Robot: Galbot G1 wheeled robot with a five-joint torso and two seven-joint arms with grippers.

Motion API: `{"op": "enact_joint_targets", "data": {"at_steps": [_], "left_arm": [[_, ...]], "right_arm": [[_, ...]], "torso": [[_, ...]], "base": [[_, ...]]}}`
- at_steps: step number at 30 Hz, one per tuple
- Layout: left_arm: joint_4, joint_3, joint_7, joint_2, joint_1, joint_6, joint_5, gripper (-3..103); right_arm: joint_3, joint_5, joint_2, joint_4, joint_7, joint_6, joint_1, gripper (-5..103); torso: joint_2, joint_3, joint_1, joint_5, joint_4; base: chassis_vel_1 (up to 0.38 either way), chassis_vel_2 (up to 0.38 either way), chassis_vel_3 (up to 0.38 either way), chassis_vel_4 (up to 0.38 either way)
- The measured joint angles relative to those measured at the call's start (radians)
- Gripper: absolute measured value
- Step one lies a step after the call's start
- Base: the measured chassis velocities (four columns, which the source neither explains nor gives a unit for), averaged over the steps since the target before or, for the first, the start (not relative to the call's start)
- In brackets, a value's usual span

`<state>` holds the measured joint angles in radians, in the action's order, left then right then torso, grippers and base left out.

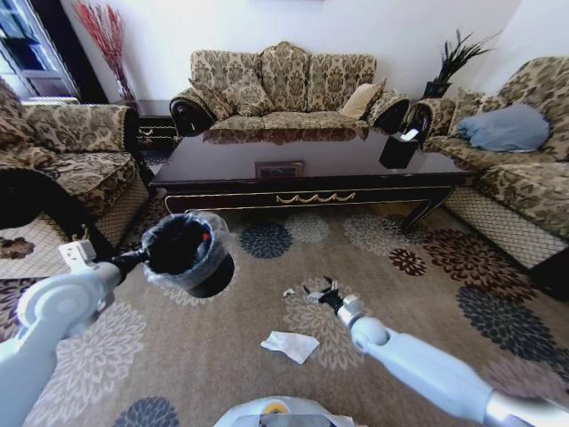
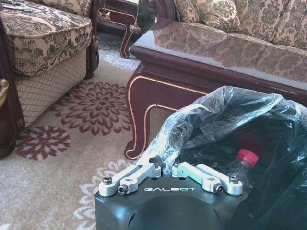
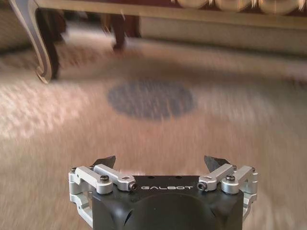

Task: Move to the front of the table and pick up the trash from the floor, then place it into the trash bin.

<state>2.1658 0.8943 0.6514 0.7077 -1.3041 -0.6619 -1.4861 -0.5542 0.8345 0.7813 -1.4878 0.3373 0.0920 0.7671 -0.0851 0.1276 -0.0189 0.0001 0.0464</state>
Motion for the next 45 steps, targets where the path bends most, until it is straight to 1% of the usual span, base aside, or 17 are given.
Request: {"op": "enact_joint_targets", "data": {"at_steps": [2,4,8,9,12,13,15,18,19,22,23,25,27,39,40,42,45], "left_arm": [[0.003,-0.001,-0.001,0.006,-0.002,-0.001,0.004,4],[0.003,-0.006,-0.002,0.010,0.000,-0.001,0.011,4],[0.002,-0.035,-0.010,0.024,0.016,-0.001,0.037,4],[0.002,-0.035,-0.010,0.024,0.016,-0.001,0.037,4],[-0.006,-0.042,-0.019,0.026,0.026,-0.001,0.043,4],[-0.006,-0.042,-0.019,0.026,0.026,-0.001,0.043,4],[-0.017,-0.048,-0.029,0.027,0.030,-0.001,0.054,4],[-0.030,-0.060,-0.039,0.033,0.038,-0.001,0.068,4],[-0.030,-0.060,-0.039,0.033,0.038,-0.001,0.068,4],[-0.046,-0.063,-0.050,0.034,0.048,0.002,0.070,4],[-0.046,-0.063,-0.050,0.034,0.048,0.002,0.070,4],[-0.055,-0.063,-0.057,0.031,0.052,0.003,0.070,4],[-0.061,-0.063,-0.064,0.025,0.055,0.003,0.070,4],[-0.075,-0.087,-0.068,0.016,0.085,0.005,0.070,4],[-0.075,-0.090,-0.068,0.016,0.086,0.005,0.070,4],[-0.075,-0.093,-0.067,0.016,0.088,0.005,0.071,4],[-0.072,-0.099,-0.064,0.017,0.089,0.005,0.073,4]], "right_arm": [[-0.066,0.050,0.002,-0.009,0.056,-0.057,-0.022,100],[-0.093,0.058,0.000,-0.014,0.056,-0.066,-0.035,100],[-0.212,0.003,-0.031,-0.026,-0.061,-0.073,-0.110,100],[-0.212,0.003,-0.031,-0.026,-0.061,-0.073,-0.110,100],[-0.303,-0.113,-0.039,0.020,-0.218,-0.023,-0.177,100],[-0.303,-0.113,-0.039,0.020,-0.218,-0.023,-0.177,100],[-0.366,-0.176,-0.021,0.084,-0.360,0.048,-0.228,100],[-0.420,-0.289,0.040,0.246,-0.650,0.174,-0.298,100],[-0.420,-0.289,0.040,0.246,-0.650,0.174,-0.298,100],[-0.431,-0.362,0.105,0.418,-0.930,0.248,-0.344,100],[-0.431,-0.362,0.105,0.418,-0.930,0.248,-0.344,100],[-0.439,-0.367,0.133,0.480,-1.007,0.262,-0.357,100],[-0.443,-0.367,0.160,0.525,-1.033,0.274,-0.361,100],[-0.434,-0.367,0.246,0.634,-1.024,0.291,-0.350,100],[-0.431,-0.367,0.248,0.637,-1.027,0.291,-0.349,102],[-0.429,-0.369,0.249,0.640,-1.030,0.291,-0.348,99],[-0.419,-0.376,0.250,0.645,-1.032,0.293,-0.343,83]], "torso": [[0.000,0.000,0.000,-0.0003,0.0000],[0.000,0.000,0.000,-0.0002,0.0001],[0.000,0.000,0.000,-0.0004,0.0002],[0.000,0.000,0.000,-0.0004,0.0002],[0.000,0.000,0.000,-0.0002,0.0003],[0.000,0.000,0.000,-0.0002,0.0003],[0.000,0.000,0.000,-0.0002,0.0003],[0.000,0.000,0.000,0.0000,-0.0003],[0.000,0.000,0.000,0.0000,-0.0003],[0.000,0.000,0.000,0.0000,0.0000],[0.000,0.000,0.000,0.0000,0.0000],[0.000,0.000,0.000,-0.0003,0.0003],[0.000,0.000,0.000,-0.0002,0.0002],[0.000,0.000,0.000,-0.0002,0.0001],[0.000,0.000,0.000,-0.0001,0.0001],[0.000,0.000,0.000,-0.0001,0.0002],[0.000,0.000,0.000,-0.0002,0.0002]], "base": [[0.000,0.000,0.000,0.000],[0.000,0.000,0.000,0.000],[0.000,0.000,0.000,0.000],[0.000,0.000,0.000,0.000],[0.000,0.000,0.000,0.000],[0.000,0.000,0.000,0.000],[0.000,0.000,0.000,0.000],[0.000,0.000,0.000,0.000],[0.000,0.000,0.000,0.000],[0.000,0.000,0.000,0.000],[0.000,0.000,0.000,0.000],[0.000,0.000,0.000,0.000],[0.000,0.000,0.000,0.000],[0.000,0.000,0.000,0.000],[0.000,0.000,0.000,0.000],[0.000,0.000,0.000,0.000],[0.000,0.000,0.000,0.000]]}}
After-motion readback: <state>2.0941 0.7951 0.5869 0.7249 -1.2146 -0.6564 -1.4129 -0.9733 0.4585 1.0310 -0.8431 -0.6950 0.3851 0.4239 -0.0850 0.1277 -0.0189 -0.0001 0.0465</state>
